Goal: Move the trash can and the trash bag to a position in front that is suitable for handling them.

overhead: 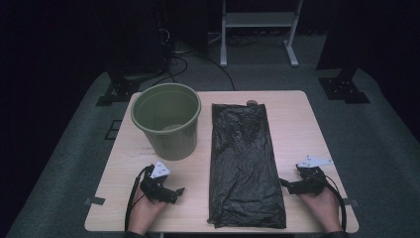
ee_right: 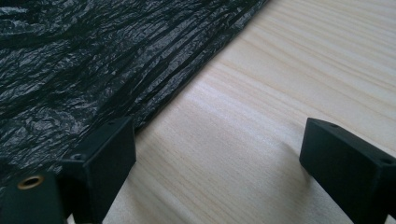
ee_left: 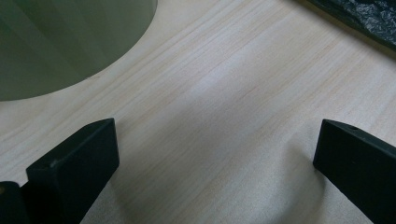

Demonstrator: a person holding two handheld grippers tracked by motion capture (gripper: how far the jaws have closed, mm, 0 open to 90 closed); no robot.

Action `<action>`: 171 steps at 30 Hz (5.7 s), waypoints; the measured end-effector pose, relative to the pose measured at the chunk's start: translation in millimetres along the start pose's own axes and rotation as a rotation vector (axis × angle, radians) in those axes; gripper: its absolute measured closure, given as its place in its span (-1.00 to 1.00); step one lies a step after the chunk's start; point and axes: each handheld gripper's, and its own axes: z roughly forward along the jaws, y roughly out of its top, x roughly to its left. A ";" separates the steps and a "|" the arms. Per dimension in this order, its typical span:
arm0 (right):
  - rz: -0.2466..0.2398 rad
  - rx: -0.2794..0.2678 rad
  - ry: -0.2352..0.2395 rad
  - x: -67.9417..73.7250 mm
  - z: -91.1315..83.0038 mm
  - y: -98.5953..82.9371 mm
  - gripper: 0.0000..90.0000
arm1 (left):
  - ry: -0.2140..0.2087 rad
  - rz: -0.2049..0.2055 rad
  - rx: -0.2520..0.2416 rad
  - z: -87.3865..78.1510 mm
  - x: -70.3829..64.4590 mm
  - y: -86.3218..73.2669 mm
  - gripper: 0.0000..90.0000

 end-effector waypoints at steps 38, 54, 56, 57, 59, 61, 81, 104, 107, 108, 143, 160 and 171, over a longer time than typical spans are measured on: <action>-0.017 0.016 0.077 28.5 22.3 33.0 0.16 | -0.006 0.006 0.000 0.1 -0.1 0.0 -1.00; -0.056 0.028 0.061 28.4 14.9 34.5 0.99 | -0.006 0.006 0.000 0.1 -0.1 0.0 -1.00; -0.046 0.024 0.050 24.3 11.4 34.1 0.99 | -0.006 0.006 0.000 0.1 0.0 0.0 -1.00; -0.044 0.024 0.041 21.8 9.7 33.5 0.99 | -0.006 0.006 0.000 0.1 0.0 0.1 -1.00; -0.035 0.025 0.025 16.9 6.0 32.1 0.99 | -0.006 0.006 0.000 0.1 0.0 0.0 -1.00; -0.013 0.015 0.014 9.6 0.7 29.8 1.00 | -0.006 0.006 0.000 0.1 0.0 0.0 -1.00; 0.115 0.002 -0.167 -46.7 -44.6 -7.0 0.97 | -0.009 0.009 0.000 0.2 0.2 0.2 -1.00; 0.043 -0.014 0.016 -4.8 -7.6 24.3 -0.79 | -0.015 0.015 -0.001 0.1 0.9 0.0 -1.00; 0.044 -0.004 0.022 -3.1 0.4 22.7 -0.79 | -0.015 0.015 -0.003 0.1 1.1 -0.2 -1.00; 0.040 0.000 0.024 -2.5 3.8 21.8 -0.79 | -0.015 0.015 -0.003 0.0 1.1 -0.3 -1.00; 0.024 -0.002 -0.021 3.8 14.8 13.7 -0.78 | 0.012 -0.039 -0.044 -38.3 7.3 9.3 -1.00; 0.023 -0.002 -0.021 3.7 14.8 13.7 -0.78 | 0.022 -0.074 -0.070 -70.4 16.9 36.7 -1.00; 0.023 -0.002 -0.021 3.7 14.8 13.8 -0.78 | 0.024 -0.080 -0.103 -96.0 23.7 56.3 -1.00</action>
